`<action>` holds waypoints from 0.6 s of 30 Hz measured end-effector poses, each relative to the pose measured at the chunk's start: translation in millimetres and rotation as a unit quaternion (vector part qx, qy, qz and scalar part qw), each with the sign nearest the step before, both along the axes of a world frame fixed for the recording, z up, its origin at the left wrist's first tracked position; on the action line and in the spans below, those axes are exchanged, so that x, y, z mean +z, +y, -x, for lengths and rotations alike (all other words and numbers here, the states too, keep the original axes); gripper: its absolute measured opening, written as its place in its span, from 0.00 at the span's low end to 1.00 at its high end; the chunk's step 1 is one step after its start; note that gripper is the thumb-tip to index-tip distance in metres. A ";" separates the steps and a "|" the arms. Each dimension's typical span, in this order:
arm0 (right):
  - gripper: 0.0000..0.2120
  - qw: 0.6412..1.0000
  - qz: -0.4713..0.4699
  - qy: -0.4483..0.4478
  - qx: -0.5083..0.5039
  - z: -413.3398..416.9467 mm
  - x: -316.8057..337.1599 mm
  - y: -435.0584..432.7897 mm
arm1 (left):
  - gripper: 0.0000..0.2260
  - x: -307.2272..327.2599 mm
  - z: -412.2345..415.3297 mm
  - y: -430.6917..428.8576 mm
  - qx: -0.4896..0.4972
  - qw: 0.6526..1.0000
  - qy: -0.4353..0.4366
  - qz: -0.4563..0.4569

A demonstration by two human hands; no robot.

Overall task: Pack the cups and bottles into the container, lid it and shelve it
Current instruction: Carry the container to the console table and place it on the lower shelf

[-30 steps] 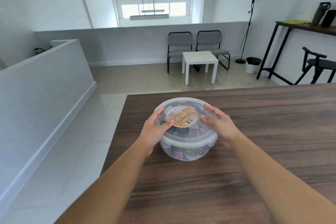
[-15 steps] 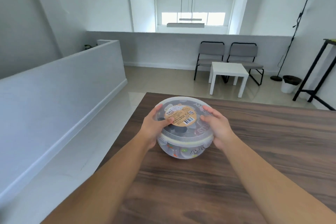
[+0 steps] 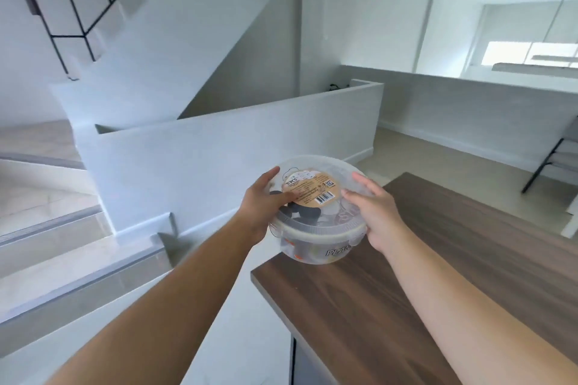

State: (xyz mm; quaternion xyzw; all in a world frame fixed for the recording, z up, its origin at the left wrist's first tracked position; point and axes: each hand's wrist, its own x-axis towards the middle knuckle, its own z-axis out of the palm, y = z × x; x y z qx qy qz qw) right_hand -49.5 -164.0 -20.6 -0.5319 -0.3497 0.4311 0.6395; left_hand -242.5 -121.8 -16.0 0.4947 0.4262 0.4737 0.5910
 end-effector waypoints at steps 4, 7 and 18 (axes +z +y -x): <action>0.23 0.994 -0.024 -0.029 0.102 92.2 5.7 21.7 | 0.29 -0.9 99.4 -13.9 0.107 0.994 0.001 -0.004; 0.23 0.980 -0.041 -0.045 0.188 177.2 3.9 28.6 | 0.30 -3.9 182.1 -38.4 0.191 0.981 -0.007 -0.003; 0.19 0.886 -0.003 -0.024 0.464 484.8 -40.7 -30.5 | 0.31 -36.2 446.7 -199.8 0.433 0.901 0.015 0.013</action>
